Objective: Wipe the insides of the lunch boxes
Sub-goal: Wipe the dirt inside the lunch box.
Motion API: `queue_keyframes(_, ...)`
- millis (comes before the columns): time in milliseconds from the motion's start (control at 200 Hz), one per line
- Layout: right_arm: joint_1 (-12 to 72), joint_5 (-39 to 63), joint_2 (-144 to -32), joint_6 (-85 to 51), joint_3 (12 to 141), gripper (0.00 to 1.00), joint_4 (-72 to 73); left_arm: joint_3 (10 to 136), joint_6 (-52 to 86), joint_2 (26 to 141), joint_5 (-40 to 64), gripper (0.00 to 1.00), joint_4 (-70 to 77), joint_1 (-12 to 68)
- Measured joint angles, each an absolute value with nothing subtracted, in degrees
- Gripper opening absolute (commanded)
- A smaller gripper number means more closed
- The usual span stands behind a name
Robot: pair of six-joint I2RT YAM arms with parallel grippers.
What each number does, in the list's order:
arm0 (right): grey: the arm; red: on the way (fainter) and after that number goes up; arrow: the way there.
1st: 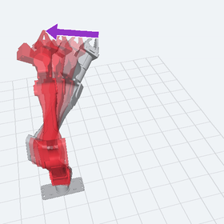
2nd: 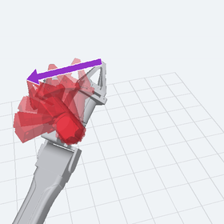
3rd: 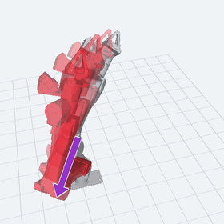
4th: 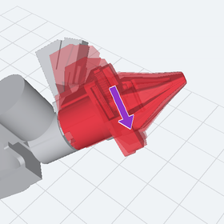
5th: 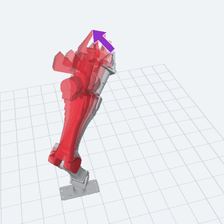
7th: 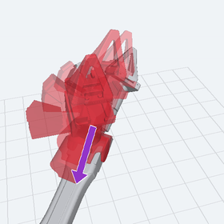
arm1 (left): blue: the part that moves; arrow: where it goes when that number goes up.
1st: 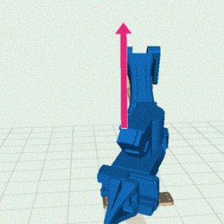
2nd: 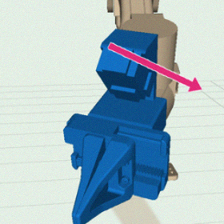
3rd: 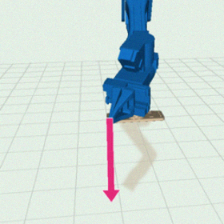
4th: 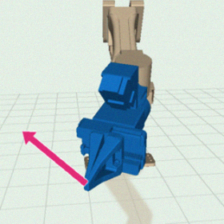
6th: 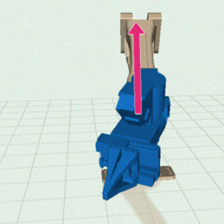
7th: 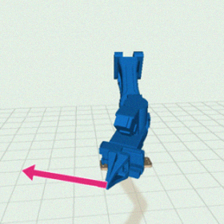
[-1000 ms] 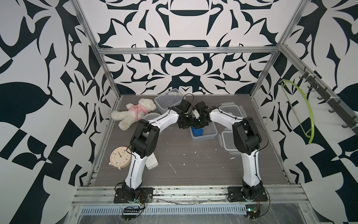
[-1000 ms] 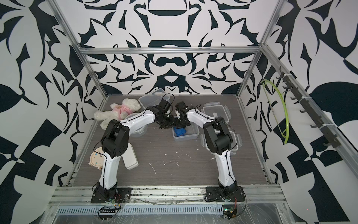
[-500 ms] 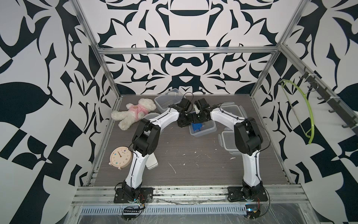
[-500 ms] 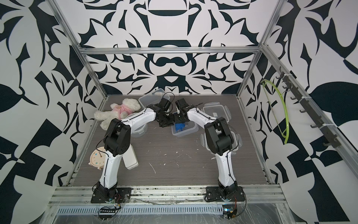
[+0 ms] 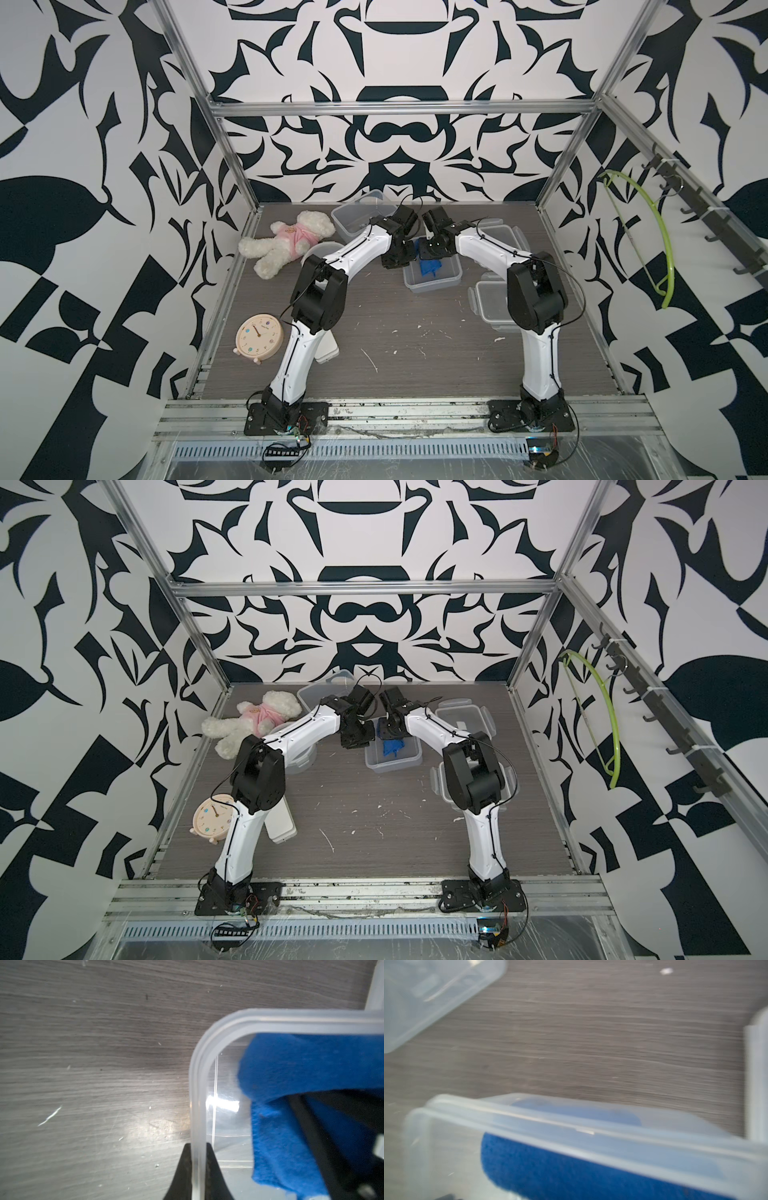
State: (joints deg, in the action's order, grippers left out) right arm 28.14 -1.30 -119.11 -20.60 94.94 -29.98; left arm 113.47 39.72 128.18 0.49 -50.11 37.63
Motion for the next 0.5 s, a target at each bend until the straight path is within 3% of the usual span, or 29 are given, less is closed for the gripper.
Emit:
queue_keyframes(265, 28.8, 3.9, -119.6, -23.0, 93.1, 0.00, -24.1, 113.9, 39.6, 128.4, -1.4, 0.00, -53.2, 37.4)
queue_keyframes(500, 26.0, 0.3, -115.7, -25.1, 88.7, 0.00, -23.4, 113.4, 39.5, 129.0, -0.3, 0.00, -51.7, 38.3)
